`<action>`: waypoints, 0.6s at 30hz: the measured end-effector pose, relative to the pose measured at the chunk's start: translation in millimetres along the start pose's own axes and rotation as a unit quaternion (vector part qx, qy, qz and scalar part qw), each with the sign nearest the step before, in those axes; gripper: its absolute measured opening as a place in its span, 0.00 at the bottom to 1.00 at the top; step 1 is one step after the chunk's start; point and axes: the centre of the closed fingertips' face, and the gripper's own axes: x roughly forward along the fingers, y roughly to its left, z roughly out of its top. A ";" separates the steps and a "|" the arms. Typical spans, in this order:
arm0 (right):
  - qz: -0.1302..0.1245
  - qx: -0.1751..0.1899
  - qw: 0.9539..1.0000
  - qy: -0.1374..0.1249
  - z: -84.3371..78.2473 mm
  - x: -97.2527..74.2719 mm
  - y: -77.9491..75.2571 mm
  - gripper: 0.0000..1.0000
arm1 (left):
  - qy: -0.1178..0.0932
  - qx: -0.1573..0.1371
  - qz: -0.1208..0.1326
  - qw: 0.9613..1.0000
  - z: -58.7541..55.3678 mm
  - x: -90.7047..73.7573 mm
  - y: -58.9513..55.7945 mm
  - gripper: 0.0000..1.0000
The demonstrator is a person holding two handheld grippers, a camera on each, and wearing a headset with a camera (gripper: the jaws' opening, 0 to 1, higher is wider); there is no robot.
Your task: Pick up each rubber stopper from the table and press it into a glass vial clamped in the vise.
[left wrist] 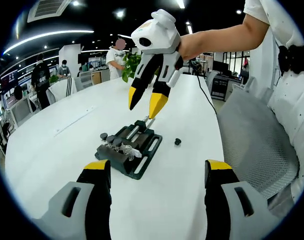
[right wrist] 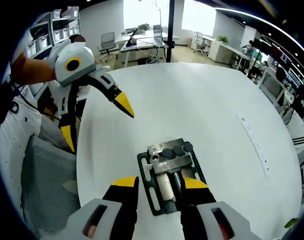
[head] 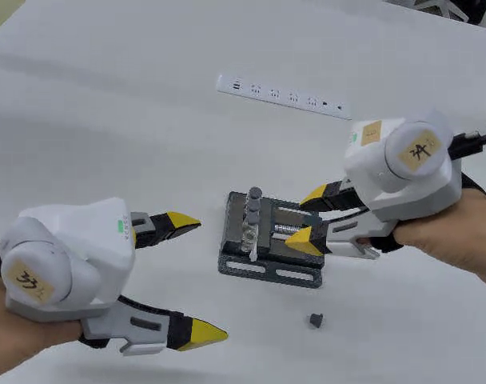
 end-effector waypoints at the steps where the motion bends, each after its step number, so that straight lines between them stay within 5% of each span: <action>1: 0.000 0.003 1.000 -0.004 -3.0 -2.0 0.8 0.31 | 0.003 0.003 -0.003 1.000 -0.2 1.5 -0.8 0.75; 10: -0.002 0.027 0.999 -0.021 -27.8 -14.5 6.7 0.39 | 0.029 0.029 -0.017 0.999 -3.3 14.6 -6.9 0.68; 18: -0.009 0.050 0.998 -0.040 -57.4 -26.1 14.9 0.44 | 0.057 0.062 -0.058 0.995 -7.4 37.0 -23.5 0.61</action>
